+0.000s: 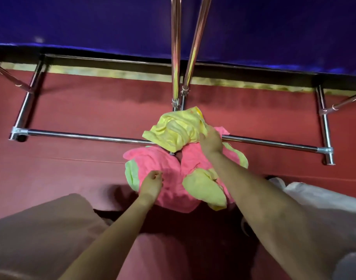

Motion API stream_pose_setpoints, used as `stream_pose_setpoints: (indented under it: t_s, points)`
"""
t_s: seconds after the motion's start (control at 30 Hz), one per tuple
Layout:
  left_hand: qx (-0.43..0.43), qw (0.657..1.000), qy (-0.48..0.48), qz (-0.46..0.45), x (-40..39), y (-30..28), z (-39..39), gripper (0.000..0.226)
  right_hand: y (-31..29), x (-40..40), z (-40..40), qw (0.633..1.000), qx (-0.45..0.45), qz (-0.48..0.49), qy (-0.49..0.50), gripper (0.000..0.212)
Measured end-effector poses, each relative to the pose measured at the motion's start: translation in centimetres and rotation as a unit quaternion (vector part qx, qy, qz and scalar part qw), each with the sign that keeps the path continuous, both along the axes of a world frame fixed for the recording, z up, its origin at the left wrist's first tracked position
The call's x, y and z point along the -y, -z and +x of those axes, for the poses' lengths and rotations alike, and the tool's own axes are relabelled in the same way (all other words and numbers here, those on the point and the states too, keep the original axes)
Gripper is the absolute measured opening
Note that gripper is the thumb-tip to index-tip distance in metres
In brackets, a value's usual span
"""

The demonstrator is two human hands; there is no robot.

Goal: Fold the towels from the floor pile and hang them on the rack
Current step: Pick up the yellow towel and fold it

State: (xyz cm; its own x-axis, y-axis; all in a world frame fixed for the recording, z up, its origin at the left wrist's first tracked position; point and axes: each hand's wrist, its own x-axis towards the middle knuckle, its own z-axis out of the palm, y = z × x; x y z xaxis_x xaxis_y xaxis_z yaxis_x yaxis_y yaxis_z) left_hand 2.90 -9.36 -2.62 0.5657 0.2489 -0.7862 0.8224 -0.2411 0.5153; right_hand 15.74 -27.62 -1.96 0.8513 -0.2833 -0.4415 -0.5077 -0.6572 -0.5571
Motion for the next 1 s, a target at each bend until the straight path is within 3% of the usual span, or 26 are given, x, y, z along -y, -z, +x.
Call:
stream_pose_setpoints:
  t_s: [0.07, 0.13, 0.2, 0.37, 0.5, 0.6, 0.7, 0.77, 0.87, 1.0]
  points:
    - [0.002, 1.000, 0.023, 0.008, 0.0, 0.7, 1.0, 0.027, 1.3, -0.1, 2.2, 0.999, -0.032, -0.022, -0.011, 0.056]
    - [0.013, 0.999, 0.038, 0.003, 0.2, 0.8, 2.2, 0.025, 2.3, 0.1, 3.5, 0.992, -0.074, -0.074, -0.065, 0.044]
    - [0.033, 0.998, 0.045, -0.004, 0.6, 0.3, 3.6, 0.020, 2.6, 0.4, 3.8, 0.988, -0.062, -0.097, -0.105, 0.030]
    - [0.070, 0.996, 0.049, -0.014, 1.5, -2.0, 7.0, 0.025, 1.4, 1.2, 2.6, 0.995, 0.023, 0.034, -0.086, 0.015]
    - [0.094, 0.993, 0.068, -0.014, 2.6, -4.7, 7.8, 0.025, 1.3, 2.5, 2.9, 0.994, -0.021, 0.044, -0.101, 0.032]
    - [0.102, 0.992, 0.074, -0.024, 3.3, -4.9, 8.1, 0.025, 2.9, 2.5, 3.1, 0.982, -0.076, -0.028, -0.169, 0.044]
    - [0.116, 0.991, 0.061, -0.022, 3.9, -4.5, 9.3, 0.027, 4.1, 1.9, 2.8, 0.970, -0.086, -0.110, -0.199, 0.037]
    - [0.143, 0.987, 0.070, -0.017, 4.2, -4.6, 10.4, 0.027, 3.8, 1.6, 2.8, 0.983, 0.001, -0.068, -0.170, 0.037]
    - [0.222, 0.970, 0.094, -0.002, 4.3, -5.8, 12.4, 0.028, 0.2, 1.1, 2.7, 0.986, 0.103, 0.067, -0.112, 0.022]
    - [0.290, 0.950, 0.116, -0.020, 4.0, -9.3, 14.9, 0.034, -7.6, 1.4, 2.9, 0.958, 0.141, 0.154, -0.197, 0.014]
